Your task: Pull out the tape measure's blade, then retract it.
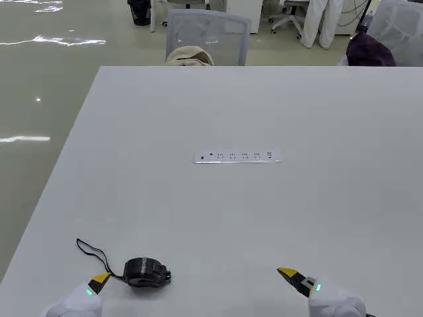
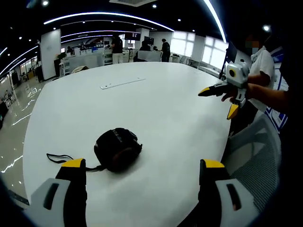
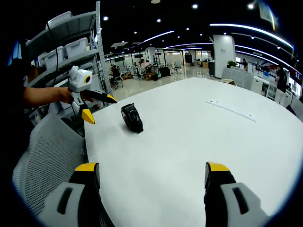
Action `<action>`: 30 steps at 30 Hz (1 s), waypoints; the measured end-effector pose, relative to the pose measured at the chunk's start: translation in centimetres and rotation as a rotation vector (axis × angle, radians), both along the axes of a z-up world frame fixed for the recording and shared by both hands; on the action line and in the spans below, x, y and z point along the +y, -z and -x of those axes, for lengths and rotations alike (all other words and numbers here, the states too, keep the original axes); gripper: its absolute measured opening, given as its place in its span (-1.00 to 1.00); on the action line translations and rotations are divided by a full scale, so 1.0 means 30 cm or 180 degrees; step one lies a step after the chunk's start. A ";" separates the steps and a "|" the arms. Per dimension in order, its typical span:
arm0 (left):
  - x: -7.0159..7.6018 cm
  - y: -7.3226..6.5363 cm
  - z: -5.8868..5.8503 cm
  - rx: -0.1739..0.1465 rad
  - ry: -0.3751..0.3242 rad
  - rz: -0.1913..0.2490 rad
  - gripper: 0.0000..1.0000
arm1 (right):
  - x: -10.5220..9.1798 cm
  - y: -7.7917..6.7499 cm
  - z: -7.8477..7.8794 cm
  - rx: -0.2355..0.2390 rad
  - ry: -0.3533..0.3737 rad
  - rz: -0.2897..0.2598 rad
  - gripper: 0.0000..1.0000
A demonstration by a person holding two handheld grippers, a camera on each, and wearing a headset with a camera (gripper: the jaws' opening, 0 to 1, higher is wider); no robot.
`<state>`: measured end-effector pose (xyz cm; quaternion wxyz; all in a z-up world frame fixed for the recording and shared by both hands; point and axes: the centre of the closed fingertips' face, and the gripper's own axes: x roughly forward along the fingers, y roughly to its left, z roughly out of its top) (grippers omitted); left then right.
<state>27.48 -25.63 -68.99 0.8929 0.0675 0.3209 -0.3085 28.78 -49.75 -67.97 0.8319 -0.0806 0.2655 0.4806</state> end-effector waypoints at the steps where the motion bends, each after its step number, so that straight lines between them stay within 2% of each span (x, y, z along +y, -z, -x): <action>1: 0.005 -0.001 0.001 -0.0006 -0.0015 -0.0001 0.98 | -0.004 -0.003 0.001 -0.0004 0.0003 -0.0006 0.87; 8: 0.039 -0.011 0.015 -0.0082 -0.0045 0.0044 0.98 | -0.032 -0.018 -0.007 -0.0037 0.0063 -0.0077 0.87; 14: 0.042 -0.019 0.011 -0.0163 -0.0067 0.0115 0.98 | -0.050 -0.010 -0.013 -0.0048 0.0078 -0.0049 0.87; 18: 0.041 -0.004 0.015 -0.0133 -0.0039 0.0110 0.98 | -0.062 -0.006 -0.018 -0.0041 0.0110 -0.0062 0.87; 30: 0.031 0.001 0.012 -0.0130 -0.0005 0.0113 0.98 | -0.078 -0.002 -0.018 -0.0070 0.0087 -0.0069 0.87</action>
